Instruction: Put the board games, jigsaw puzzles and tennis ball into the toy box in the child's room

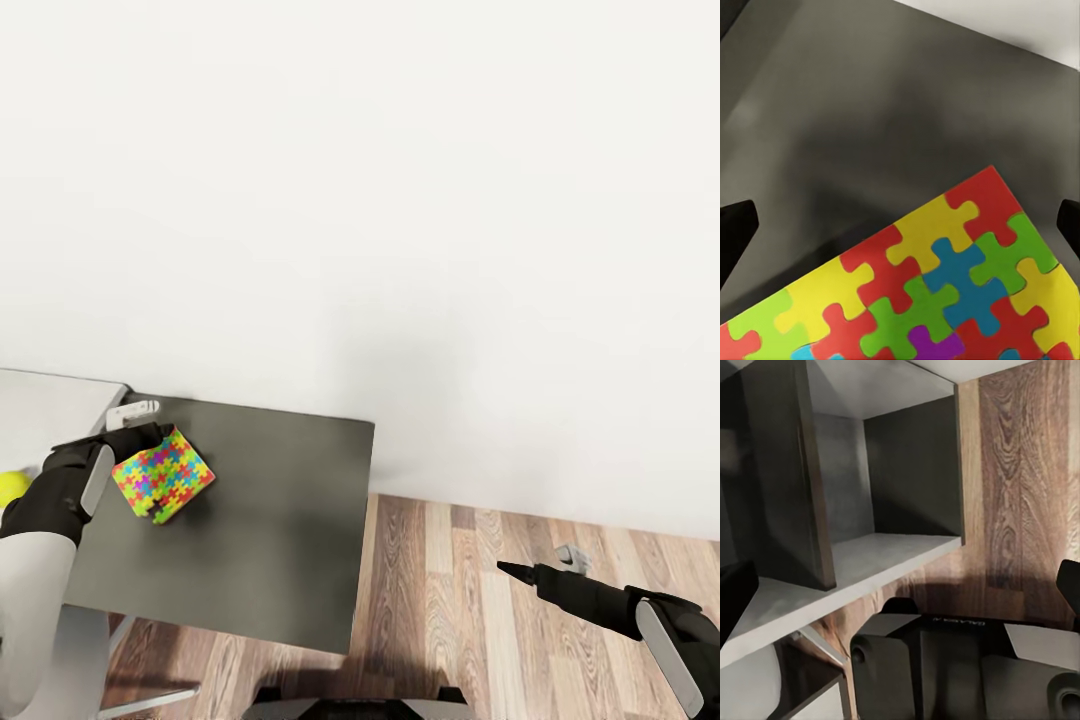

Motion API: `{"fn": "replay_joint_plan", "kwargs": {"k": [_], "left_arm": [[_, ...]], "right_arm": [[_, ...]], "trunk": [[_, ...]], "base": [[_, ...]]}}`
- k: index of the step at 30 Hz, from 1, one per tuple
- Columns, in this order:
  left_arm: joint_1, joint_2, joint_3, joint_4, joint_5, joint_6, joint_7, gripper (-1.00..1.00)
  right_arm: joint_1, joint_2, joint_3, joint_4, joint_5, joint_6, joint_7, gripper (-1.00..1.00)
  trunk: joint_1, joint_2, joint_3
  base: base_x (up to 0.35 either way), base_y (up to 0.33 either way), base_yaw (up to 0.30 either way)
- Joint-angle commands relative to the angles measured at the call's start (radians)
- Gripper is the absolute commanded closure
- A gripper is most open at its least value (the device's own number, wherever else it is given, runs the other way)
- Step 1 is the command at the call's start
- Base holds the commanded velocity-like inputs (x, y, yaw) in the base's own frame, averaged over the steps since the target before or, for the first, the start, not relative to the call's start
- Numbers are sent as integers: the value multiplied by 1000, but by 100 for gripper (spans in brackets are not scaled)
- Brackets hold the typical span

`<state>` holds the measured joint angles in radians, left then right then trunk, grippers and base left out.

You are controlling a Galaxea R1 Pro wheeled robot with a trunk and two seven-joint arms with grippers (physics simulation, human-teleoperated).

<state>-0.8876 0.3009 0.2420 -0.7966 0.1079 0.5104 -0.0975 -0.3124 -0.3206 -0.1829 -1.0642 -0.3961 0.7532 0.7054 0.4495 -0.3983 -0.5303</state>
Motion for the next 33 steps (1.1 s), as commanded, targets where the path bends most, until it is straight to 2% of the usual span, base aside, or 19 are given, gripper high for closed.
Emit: {"fn": "replay_joint_plan", "kwargs": {"k": [1, 9, 24, 33], "left_arm": [[-1, 0, 2, -1, 10, 6, -1, -100], [-1, -3, 0, -1, 9, 6, 0, -100], [-1, -25, -1, -1, 8, 5, 1, -100], [-1, -27, -1, -1, 6, 5, 1, -100]], "right_arm": [[-1, 0, -1, 0, -2, 6, 2, -100], [-1, 0, -1, 0, -3, 6, 2, -100], [-1, 0, -1, 0, -3, 6, 2, -100], [-1, 1, -1, 0, -3, 6, 2, -100]], "trunk": [[0, -2, -3], [0, -2, -6], [0, -2, -6], [0, -2, -6]], "base": [[0, 0, 0], [0, 0, 0], [0, -45, 0], [0, -1, 0]]}}
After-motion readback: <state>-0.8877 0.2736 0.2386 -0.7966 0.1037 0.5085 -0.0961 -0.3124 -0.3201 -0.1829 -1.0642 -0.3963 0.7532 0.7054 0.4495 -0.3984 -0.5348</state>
